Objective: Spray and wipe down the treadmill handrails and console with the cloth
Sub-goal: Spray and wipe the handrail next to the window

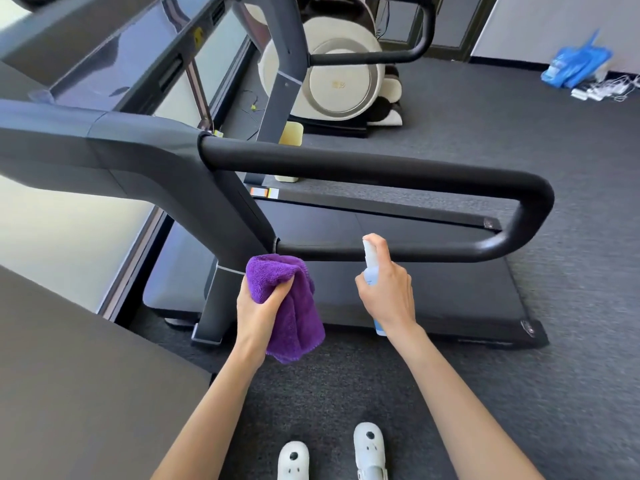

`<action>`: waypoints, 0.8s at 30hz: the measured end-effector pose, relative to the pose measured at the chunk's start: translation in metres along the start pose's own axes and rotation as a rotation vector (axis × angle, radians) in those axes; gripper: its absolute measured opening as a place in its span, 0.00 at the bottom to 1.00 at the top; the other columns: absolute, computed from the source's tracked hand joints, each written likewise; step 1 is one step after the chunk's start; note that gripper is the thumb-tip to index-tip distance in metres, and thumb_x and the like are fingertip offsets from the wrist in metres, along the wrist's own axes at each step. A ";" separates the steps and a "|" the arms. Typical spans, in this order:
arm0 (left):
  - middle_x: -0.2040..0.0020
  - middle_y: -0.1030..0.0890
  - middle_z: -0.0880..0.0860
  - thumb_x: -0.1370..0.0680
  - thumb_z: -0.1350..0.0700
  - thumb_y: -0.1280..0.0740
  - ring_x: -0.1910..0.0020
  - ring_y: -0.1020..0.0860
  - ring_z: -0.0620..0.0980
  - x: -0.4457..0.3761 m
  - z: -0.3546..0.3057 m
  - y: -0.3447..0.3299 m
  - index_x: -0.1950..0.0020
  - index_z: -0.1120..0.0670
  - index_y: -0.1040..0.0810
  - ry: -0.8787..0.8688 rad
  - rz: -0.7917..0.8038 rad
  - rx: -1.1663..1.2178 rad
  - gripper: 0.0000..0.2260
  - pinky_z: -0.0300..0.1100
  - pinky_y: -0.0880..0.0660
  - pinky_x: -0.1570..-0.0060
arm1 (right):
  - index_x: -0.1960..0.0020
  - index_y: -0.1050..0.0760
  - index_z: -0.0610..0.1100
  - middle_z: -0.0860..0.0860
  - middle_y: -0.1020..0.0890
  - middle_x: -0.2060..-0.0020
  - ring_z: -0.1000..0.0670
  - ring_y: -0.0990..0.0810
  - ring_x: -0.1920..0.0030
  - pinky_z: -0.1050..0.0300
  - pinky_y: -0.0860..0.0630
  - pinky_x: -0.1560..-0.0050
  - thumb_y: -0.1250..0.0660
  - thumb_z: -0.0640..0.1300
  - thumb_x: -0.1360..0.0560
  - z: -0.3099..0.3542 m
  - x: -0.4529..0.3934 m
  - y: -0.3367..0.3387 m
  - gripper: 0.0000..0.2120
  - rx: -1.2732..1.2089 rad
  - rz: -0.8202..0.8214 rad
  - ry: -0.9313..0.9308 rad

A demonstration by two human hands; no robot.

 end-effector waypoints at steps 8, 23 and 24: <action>0.55 0.17 0.39 0.29 0.52 0.26 0.54 0.19 0.38 0.001 0.004 -0.007 0.47 0.44 0.23 0.001 0.018 0.011 0.12 0.31 0.23 0.59 | 0.26 0.37 0.52 0.47 0.25 0.61 0.43 0.30 0.63 0.52 0.35 0.61 0.35 0.37 0.24 -0.011 0.002 0.007 0.30 -0.004 -0.047 -0.018; 0.49 0.18 0.47 0.28 0.52 0.26 0.52 0.19 0.41 0.011 0.017 -0.049 0.44 0.48 0.22 0.040 0.051 0.000 0.14 0.36 0.24 0.53 | 0.33 0.35 0.65 0.51 0.19 0.63 0.42 0.17 0.66 0.45 0.18 0.54 0.31 0.38 0.29 -0.059 0.014 0.056 0.32 -0.423 -0.092 -0.122; 0.48 0.18 0.47 0.28 0.52 0.26 0.50 0.19 0.42 0.011 0.017 -0.051 0.43 0.49 0.22 0.048 0.050 0.001 0.15 0.38 0.24 0.52 | 0.35 0.34 0.66 0.51 0.19 0.63 0.44 0.17 0.66 0.46 0.18 0.55 0.32 0.40 0.30 -0.061 0.015 0.057 0.31 -0.453 -0.097 -0.126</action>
Point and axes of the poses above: each hand's wrist, its own x-axis away from the middle knuckle, its own y-axis out of the back of the hand, z = x × y, the point moved 1 cm from there along -x, towards the middle knuckle
